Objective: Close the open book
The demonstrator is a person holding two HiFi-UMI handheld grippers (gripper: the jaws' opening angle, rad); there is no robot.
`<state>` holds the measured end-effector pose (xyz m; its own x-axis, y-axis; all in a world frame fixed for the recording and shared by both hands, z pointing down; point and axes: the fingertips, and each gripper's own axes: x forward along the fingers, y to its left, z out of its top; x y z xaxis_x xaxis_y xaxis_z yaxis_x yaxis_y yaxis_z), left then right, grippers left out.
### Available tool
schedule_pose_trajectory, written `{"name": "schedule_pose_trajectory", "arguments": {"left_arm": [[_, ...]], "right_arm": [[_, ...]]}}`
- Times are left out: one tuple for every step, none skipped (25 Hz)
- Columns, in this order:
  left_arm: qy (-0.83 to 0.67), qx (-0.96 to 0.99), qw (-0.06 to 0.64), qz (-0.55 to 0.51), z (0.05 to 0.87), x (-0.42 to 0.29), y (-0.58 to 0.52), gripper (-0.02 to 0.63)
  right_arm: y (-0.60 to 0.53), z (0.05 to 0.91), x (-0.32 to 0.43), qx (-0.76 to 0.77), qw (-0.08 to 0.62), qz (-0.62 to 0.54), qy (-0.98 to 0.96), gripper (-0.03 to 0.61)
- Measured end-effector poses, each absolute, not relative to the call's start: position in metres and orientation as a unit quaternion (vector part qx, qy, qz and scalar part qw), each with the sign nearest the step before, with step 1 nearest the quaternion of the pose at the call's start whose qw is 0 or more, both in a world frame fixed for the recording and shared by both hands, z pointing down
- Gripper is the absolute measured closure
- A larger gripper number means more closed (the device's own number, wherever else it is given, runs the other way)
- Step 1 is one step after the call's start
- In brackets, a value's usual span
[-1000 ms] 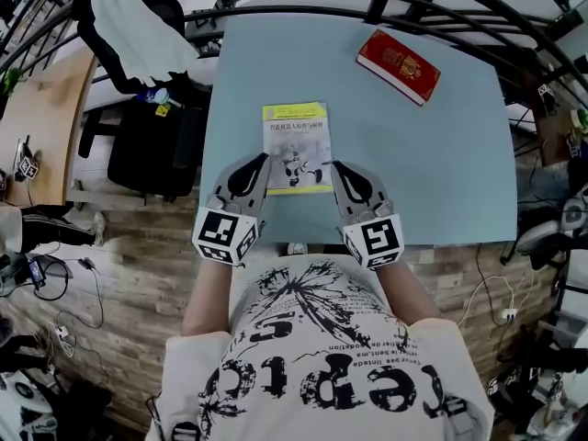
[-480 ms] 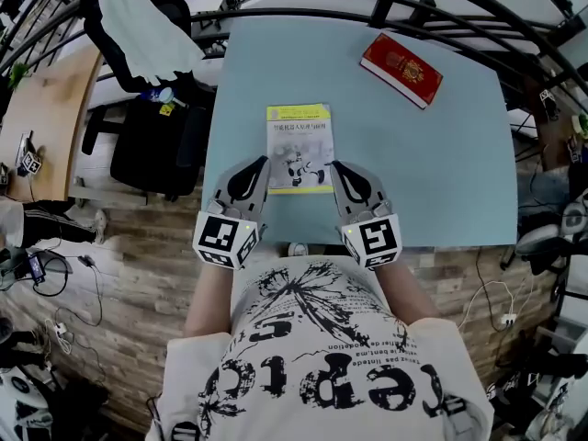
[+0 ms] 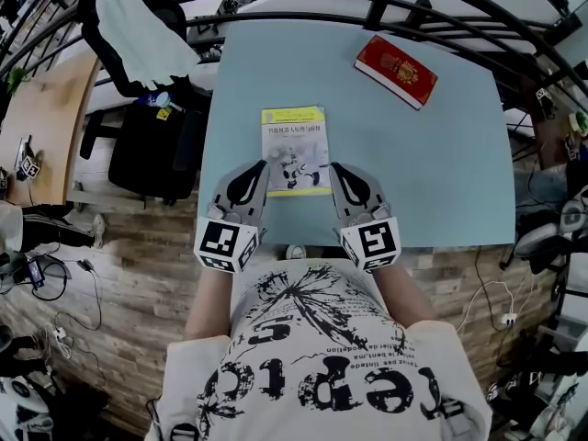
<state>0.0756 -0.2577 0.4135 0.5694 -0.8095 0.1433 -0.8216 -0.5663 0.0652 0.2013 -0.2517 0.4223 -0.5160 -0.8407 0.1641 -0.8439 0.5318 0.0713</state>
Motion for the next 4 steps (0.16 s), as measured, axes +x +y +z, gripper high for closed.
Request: {"name": "schedule_pose_trajectory", "arguments": {"left_arm": [[-0.462,0.883,0.063,0.049,0.4136,0.076,-0.2579,0.594],[-0.462,0.883,0.063,0.049,0.4139,0.0763,-0.2581,0.595],[-0.463,0.883,0.064,0.049,0.4142,0.0765,-0.2582,0.594],[-0.464,0.882,0.064,0.049,0.4146,0.0768,-0.2584,0.594]], "right_arm": [[-0.2517,0.4227,0.2021,0.484,0.089,0.01,-0.87,0.571],[-0.2516,0.4229,0.2027,0.484,0.088,0.01,-0.87,0.572],[-0.2515,0.4231,0.2033,0.484,0.088,0.011,-0.87,0.572],[-0.2513,0.4232,0.2038,0.484,0.087,0.012,-0.871,0.571]]}}
